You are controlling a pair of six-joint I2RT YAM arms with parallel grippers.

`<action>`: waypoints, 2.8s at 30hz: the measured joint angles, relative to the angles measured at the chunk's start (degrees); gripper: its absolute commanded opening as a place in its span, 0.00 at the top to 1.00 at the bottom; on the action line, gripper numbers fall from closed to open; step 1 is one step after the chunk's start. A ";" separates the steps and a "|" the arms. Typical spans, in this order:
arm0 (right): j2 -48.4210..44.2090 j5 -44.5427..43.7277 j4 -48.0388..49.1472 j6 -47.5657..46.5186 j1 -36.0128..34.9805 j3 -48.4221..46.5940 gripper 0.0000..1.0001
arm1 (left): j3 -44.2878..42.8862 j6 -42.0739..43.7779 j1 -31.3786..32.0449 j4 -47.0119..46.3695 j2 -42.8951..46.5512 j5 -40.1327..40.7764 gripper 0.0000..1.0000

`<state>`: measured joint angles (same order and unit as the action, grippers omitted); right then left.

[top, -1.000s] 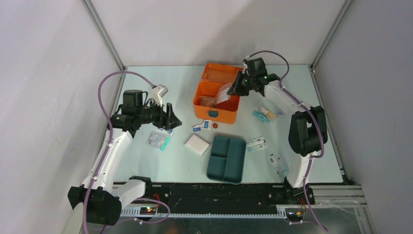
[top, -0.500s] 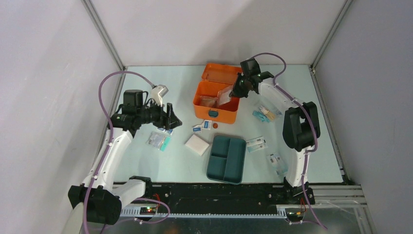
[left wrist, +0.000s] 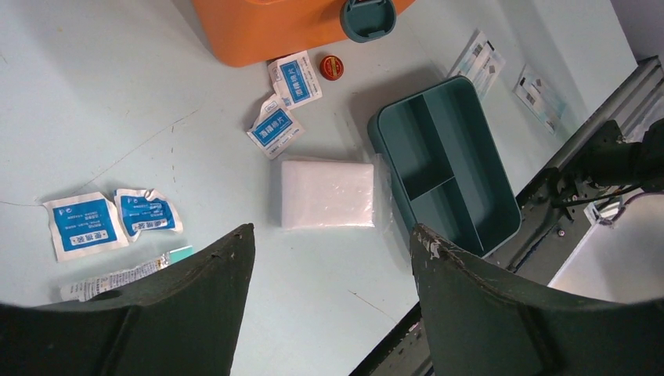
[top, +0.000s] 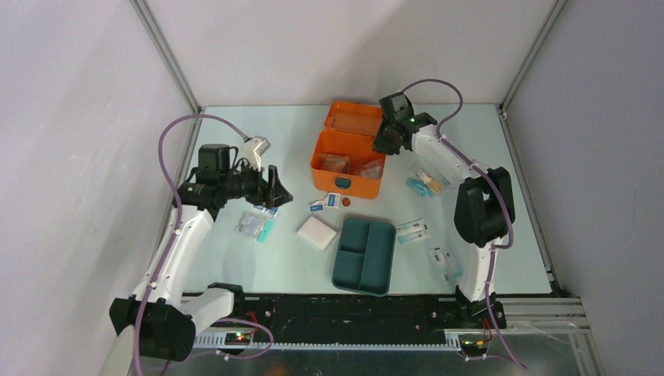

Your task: Organize the medicine kit

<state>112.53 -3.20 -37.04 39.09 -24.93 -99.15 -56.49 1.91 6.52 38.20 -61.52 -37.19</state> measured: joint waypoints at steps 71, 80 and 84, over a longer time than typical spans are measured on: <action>13.27 8.39 -4.04 -51.58 -35.26 0.02 0.16 | 1.36 3.34 -13.20 4.74 -7.13 27.85 0.20; 13.35 5.97 -5.20 -51.34 -35.50 0.07 0.23 | 1.36 2.56 -13.20 4.76 -7.08 26.29 0.20; 8.94 3.58 -5.14 -53.02 -35.50 2.82 0.24 | 1.36 2.56 -13.25 4.76 -7.06 26.23 0.20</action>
<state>121.47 0.38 -42.17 -13.93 -60.42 -96.33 -55.13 4.47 -6.72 42.96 -68.58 -10.96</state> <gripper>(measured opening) 0.772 0.798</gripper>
